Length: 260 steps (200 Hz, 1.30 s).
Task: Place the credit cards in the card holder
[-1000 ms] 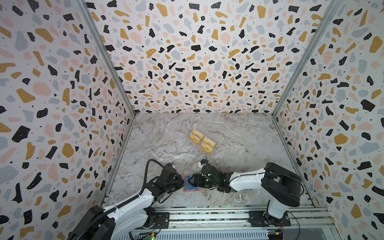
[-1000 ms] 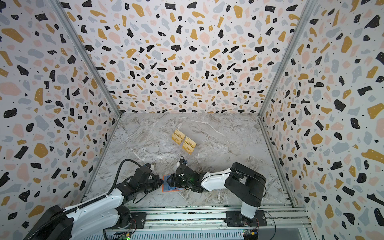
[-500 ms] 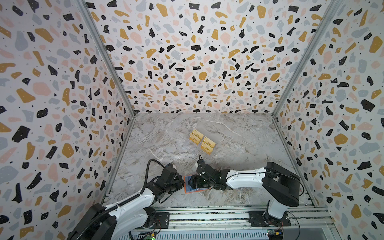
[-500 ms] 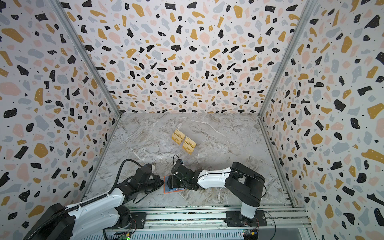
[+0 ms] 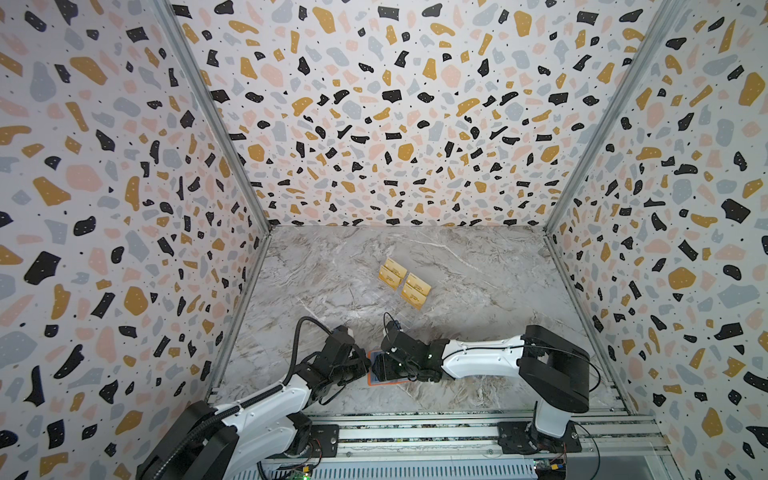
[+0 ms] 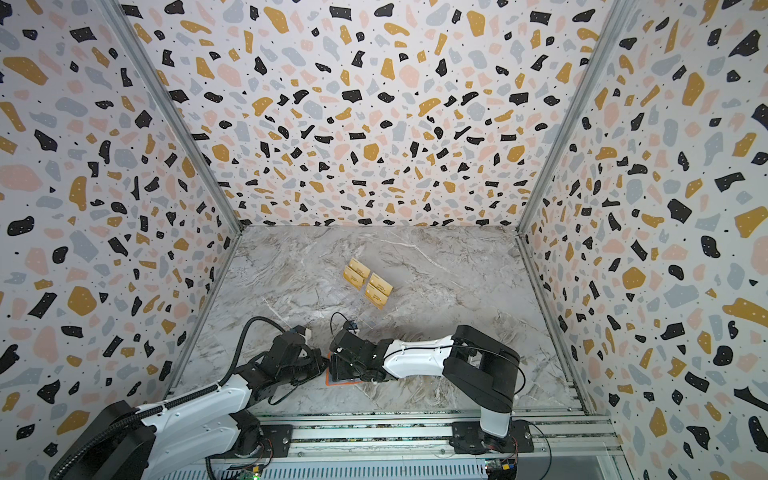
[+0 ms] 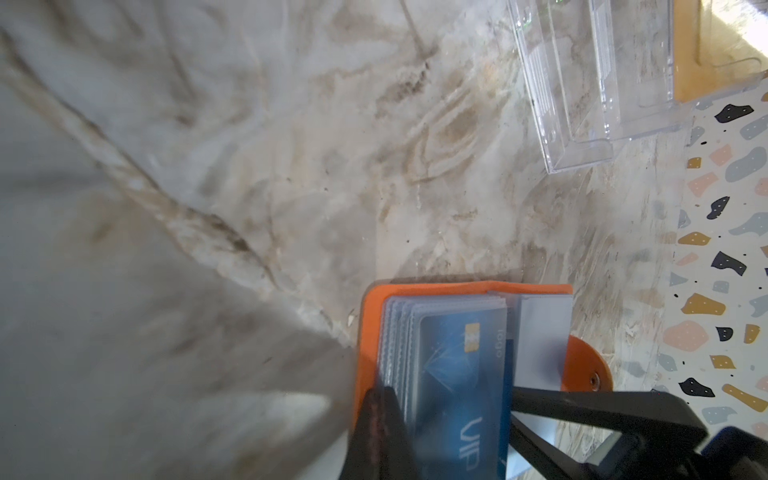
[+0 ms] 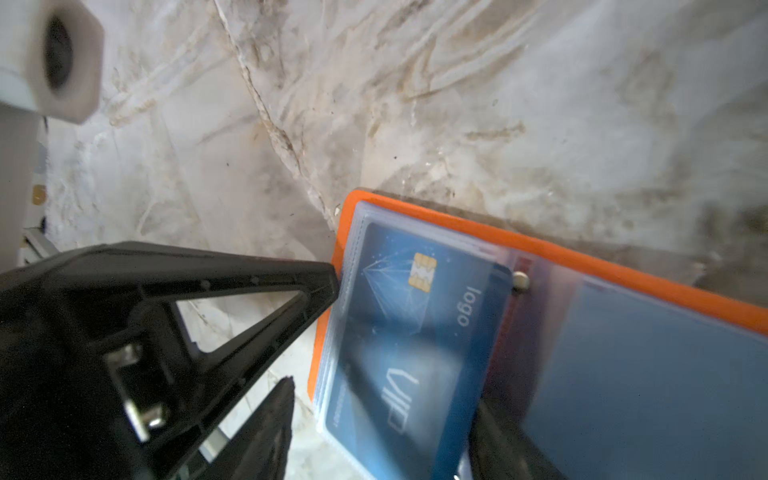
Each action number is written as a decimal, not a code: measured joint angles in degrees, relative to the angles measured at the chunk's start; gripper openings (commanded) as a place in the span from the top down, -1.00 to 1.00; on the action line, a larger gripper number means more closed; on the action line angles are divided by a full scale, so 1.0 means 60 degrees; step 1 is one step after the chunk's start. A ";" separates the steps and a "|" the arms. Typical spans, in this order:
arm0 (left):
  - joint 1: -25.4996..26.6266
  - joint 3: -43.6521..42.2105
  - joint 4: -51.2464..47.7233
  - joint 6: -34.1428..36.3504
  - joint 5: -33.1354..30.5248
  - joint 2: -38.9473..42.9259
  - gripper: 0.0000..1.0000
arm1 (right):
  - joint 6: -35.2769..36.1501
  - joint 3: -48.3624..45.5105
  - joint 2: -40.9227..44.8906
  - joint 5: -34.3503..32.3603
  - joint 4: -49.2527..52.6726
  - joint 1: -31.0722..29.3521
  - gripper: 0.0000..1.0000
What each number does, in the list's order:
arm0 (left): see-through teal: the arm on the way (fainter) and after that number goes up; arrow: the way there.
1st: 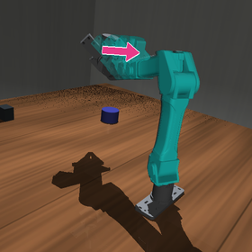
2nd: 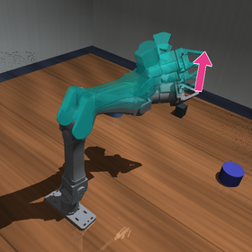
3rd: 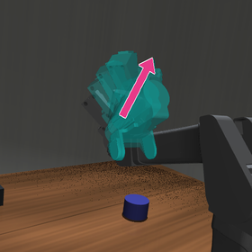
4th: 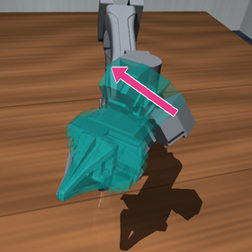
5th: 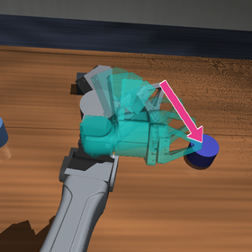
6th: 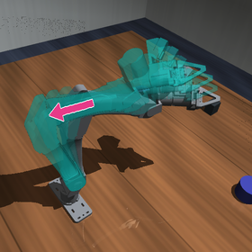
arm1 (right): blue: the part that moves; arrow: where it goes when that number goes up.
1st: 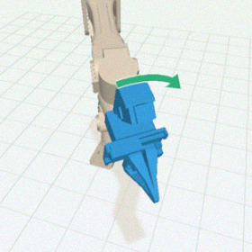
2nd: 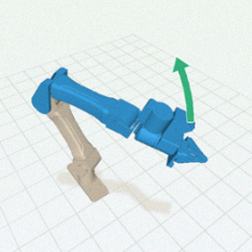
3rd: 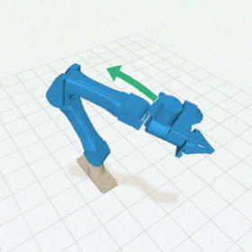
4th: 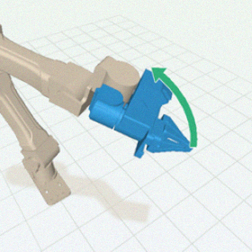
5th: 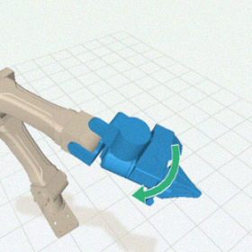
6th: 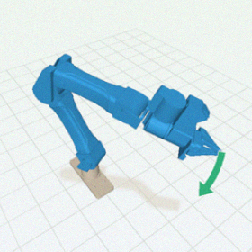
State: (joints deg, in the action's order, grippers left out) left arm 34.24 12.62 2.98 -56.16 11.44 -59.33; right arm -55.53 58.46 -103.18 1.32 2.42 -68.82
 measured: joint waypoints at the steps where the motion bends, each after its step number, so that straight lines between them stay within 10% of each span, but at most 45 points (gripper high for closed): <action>1: 0.0000 0.0000 0.0000 0.0000 -0.0004 0.0000 1.00 | 0.0015 0.0022 -0.0015 -0.0015 0.0025 -0.0004 -0.29; 122: 0.0047 0.0514 -0.2138 0.0565 -0.0918 0.0878 0.27 | 0.0331 -0.0168 -0.0076 0.0313 -0.0590 0.0175 -0.25; 260: 0.0047 0.0372 -0.1249 0.0211 -0.0244 0.0284 0.74 | 0.0969 -0.1147 0.1089 0.1111 -0.0594 0.0834 -0.23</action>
State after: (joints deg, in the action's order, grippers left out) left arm 34.52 14.85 -4.51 -54.89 9.98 -57.63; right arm -49.71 51.57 -96.64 7.99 -1.15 -63.81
